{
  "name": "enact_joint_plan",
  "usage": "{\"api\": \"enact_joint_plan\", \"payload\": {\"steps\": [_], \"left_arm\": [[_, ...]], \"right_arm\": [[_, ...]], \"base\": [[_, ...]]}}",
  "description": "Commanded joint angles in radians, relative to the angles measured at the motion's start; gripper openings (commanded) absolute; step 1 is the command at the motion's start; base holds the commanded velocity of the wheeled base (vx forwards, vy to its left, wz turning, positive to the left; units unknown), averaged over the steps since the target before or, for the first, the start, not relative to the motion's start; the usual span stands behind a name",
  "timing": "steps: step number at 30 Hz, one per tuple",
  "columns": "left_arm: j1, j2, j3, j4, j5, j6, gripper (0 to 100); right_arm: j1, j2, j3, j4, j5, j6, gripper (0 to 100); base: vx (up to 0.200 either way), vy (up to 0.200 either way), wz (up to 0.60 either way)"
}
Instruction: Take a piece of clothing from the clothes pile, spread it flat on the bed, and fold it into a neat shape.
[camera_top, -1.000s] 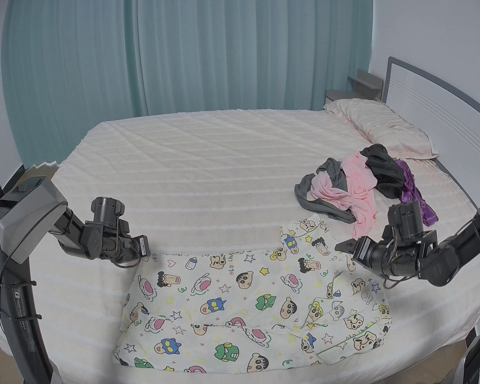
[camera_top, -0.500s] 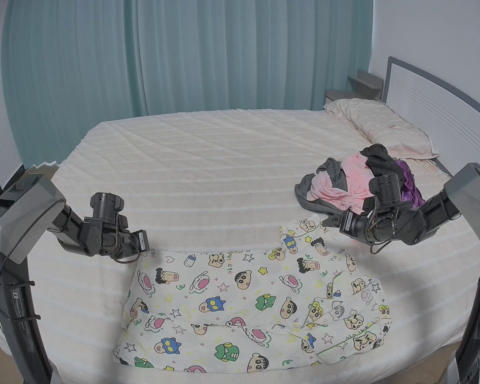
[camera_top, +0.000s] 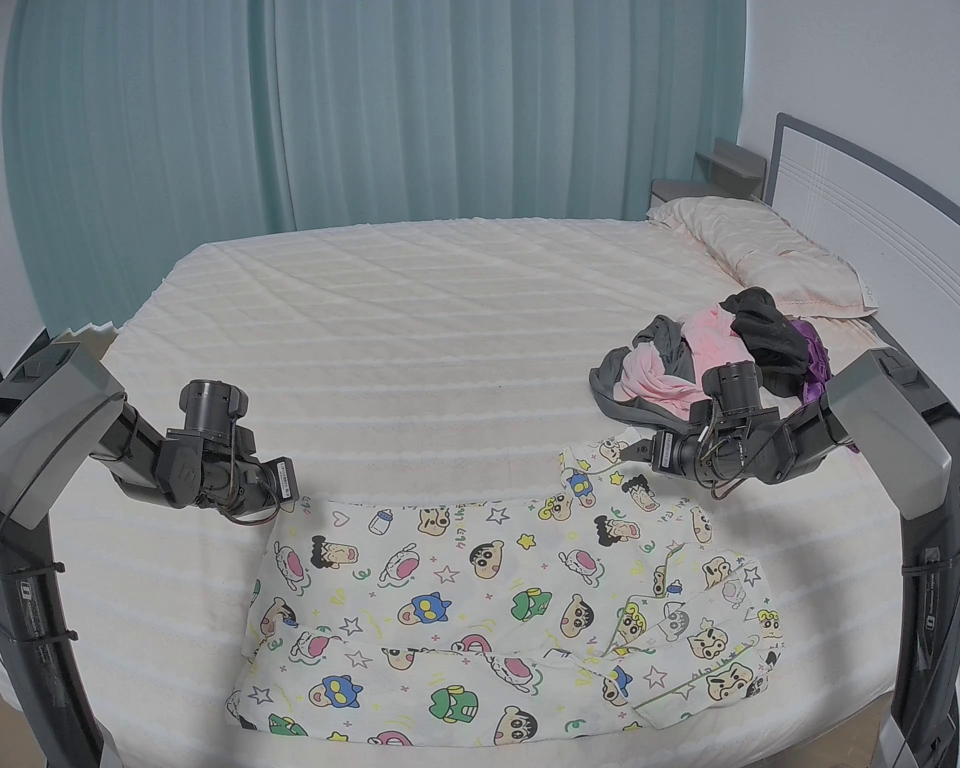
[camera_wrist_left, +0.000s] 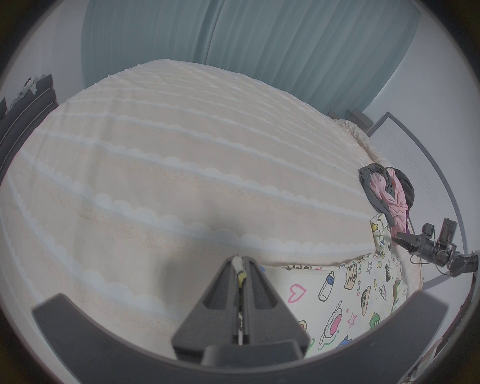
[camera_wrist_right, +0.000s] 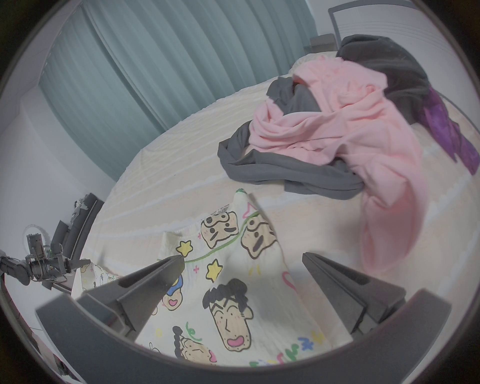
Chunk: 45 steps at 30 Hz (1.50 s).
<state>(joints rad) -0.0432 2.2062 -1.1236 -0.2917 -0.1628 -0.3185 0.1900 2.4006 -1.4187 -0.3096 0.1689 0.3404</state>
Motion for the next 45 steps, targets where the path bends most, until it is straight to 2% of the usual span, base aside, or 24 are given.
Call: {"api": "enact_joint_plan", "payload": {"steps": [1, 5, 6, 19, 35, 45], "left_arm": [[-0.001, -0.008, -0.001, 0.000, 0.000, -0.001, 0], [-0.001, -0.008, -0.001, 0.000, 0.000, -0.001, 0], [-0.001, -0.008, -0.001, 0.000, 0.000, -0.001, 0], [0.003, -0.037, -0.002, 0.016, 0.000, -0.001, 0], [0.022, -0.045, -0.025, 0.020, 0.000, -0.001, 0], [0.025, -0.049, -0.028, 0.023, 0.000, 0.001, 0]], "right_arm": [[0.000, 0.048, -0.032, 0.007, 0.023, -0.012, 100], [0.005, 0.055, -0.034, 0.007, 0.040, -0.032, 100], [0.005, 0.055, -0.034, 0.007, 0.040, -0.034, 0], [-0.021, 0.035, -0.031, -0.016, 0.041, -0.023, 0], [-0.024, -0.011, 0.034, -0.158, 0.032, -0.017, 0], [-0.021, -0.052, 0.098, -0.161, 0.034, -0.020, 0]], "base": [[0.000, 0.000, 0.00], [0.000, 0.000, 0.00], [0.000, 0.000, 0.00], [0.000, 0.000, 0.00], [0.000, 0.000, 0.00], [0.000, 0.000, 0.00]]}}
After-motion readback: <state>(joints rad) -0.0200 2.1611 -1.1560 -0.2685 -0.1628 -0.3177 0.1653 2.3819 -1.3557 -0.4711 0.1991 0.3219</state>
